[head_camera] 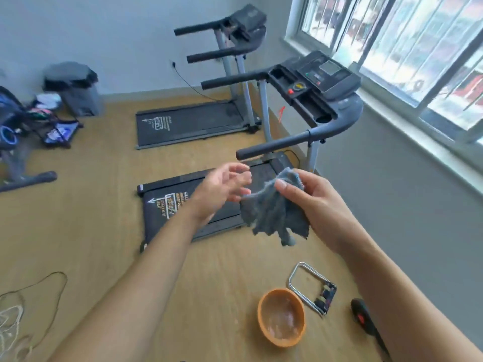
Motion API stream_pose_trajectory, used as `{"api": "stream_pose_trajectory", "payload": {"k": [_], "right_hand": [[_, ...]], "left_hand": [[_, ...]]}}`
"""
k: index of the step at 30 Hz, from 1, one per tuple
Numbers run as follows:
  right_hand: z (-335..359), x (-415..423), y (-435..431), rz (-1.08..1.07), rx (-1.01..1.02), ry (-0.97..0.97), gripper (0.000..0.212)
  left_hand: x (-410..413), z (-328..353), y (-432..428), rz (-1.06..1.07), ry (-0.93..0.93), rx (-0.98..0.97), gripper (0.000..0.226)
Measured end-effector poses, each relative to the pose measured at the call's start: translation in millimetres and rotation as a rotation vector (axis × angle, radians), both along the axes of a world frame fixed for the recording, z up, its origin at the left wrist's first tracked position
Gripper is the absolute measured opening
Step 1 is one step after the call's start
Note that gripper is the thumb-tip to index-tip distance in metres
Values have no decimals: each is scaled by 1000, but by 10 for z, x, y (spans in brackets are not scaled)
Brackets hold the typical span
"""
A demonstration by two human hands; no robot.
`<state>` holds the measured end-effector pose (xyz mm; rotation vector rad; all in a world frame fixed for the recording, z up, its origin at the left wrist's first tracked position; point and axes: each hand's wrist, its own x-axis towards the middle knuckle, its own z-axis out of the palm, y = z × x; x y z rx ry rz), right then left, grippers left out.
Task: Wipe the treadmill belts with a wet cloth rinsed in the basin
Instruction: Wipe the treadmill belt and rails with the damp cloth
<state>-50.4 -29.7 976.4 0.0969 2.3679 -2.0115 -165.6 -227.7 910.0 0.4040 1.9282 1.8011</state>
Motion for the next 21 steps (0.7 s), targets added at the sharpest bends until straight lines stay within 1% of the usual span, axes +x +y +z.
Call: {"api": "stream_pose_trajectory", "payload": {"k": [1,2,3,4,5,6,7,8,9,10,11,12,14,16,19,20,21], "right_hand": [[-4,-120,-155,-23,-6,4,18],[-22,-238,-298,-43,-17,-1,17],[-38,-358,-435,-59,-38,-15,17],[-64,-471,-557,-76,-64,-33,17],[-91,-574,-677,-90,-96,-53,17],[-128,-670,-784,-103,-129,-68,18],[-167,-753,-881,-110,-158,-85,19],[-213,-833,-967,-112,-175,-98,21],[-265,-906,-1046,-118,-184,-111,23],[-331,-986,-1110,-138,-180,-118,25],[-395,-1063,-1170,-176,-172,-124,27],[-471,-1145,-1219,-232,-152,-127,30],[-626,-1322,-1298,-329,-96,-120,33],[-796,-1522,-1353,-364,-58,-112,34],[-1080,-1897,-1413,-385,-59,-106,36],[-1172,-2043,-1431,-391,-92,-113,38],[-1261,-2197,-1451,-392,-134,-115,41]], "left_hand": [[-5,-161,-121,30,-172,-29,51],[24,-322,-256,-10,-331,-28,75],[71,-465,-391,-87,-464,30,96],[117,-535,-510,-153,-570,151,109],[134,-560,-627,-182,-636,309,113],[110,-562,-732,-179,-681,470,111],[59,-538,-812,-143,-680,585,103],[-20,-512,-879,-85,-634,645,88],[-113,-493,-926,-13,-570,662,70],[-222,-478,-974,67,-521,655,52],[-347,-501,-1021,156,-496,625,39],[-471,-519,-1071,237,-484,574,30],[-746,-633,-1171,344,-446,459,22],[-1015,-768,-1249,416,-368,314,24],[-1476,-923,-1329,493,-252,63,34],[-1642,-975,-1354,493,-270,-21,39],[-1814,-1046,-1381,469,-336,-85,47]]}}
